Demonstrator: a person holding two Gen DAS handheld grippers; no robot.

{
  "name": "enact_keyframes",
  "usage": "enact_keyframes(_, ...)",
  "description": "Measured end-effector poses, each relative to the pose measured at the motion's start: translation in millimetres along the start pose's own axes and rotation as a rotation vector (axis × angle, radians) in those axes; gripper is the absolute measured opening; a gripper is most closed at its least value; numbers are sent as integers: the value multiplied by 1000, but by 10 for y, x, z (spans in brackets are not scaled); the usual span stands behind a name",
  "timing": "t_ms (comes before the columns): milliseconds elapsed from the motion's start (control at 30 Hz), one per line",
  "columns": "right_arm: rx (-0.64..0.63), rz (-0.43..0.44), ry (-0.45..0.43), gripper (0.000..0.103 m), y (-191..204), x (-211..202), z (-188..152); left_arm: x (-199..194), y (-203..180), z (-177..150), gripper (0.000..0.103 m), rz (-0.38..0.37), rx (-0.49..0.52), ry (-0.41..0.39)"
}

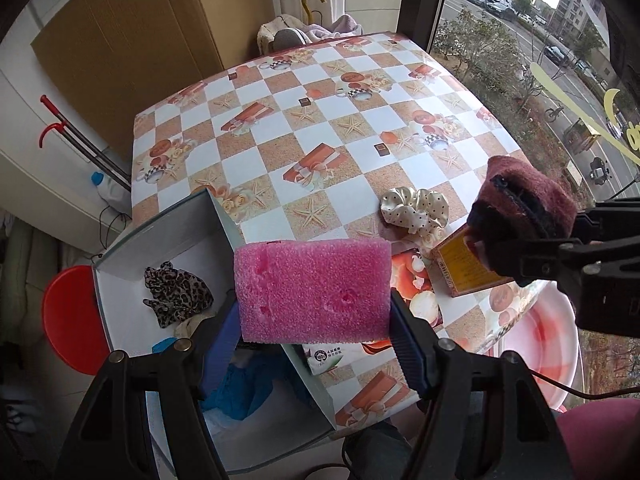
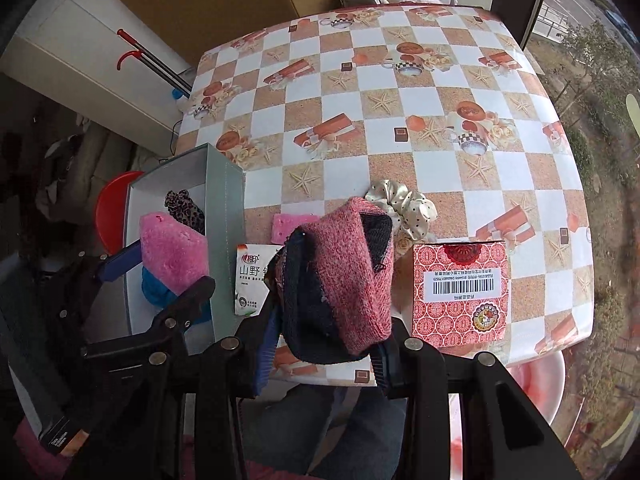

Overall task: Organize soft objects
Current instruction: 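Lift the pink sponge and striped sock and carry them over the box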

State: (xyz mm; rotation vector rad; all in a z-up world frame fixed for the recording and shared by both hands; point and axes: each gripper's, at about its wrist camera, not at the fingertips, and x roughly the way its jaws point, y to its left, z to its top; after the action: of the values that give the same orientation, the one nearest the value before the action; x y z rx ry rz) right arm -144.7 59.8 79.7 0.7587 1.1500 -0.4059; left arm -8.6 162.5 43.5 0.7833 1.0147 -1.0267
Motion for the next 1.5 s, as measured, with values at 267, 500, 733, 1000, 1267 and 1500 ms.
enact_keyframes(267, -40, 0, 17, 41, 185, 47, -61, -69, 36, -114, 73, 4, -5, -14)
enact_keyframes(500, -45, -4, 23, 41, 264, 59, -96, -104, 114, -187, 73, 3, -21, -24)
enact_keyframes(733, -52, 0, 23, 41, 347, 64, -128, -126, 176, -245, 73, 1, -26, -31)
enact_keyframes(1000, -59, -2, 25, 41, 427, 78, -133, -162, 279, -300, 73, 3, -43, -41)
enact_keyframes(1267, -90, -3, 38, 41, 586, 137, -107, -180, 434, -387, 73, 11, -84, -42)
enact_keyframes(1500, -133, 0, 57, 41, 757, 205, -66, -185, 619, -495, 74, 26, -141, -36)
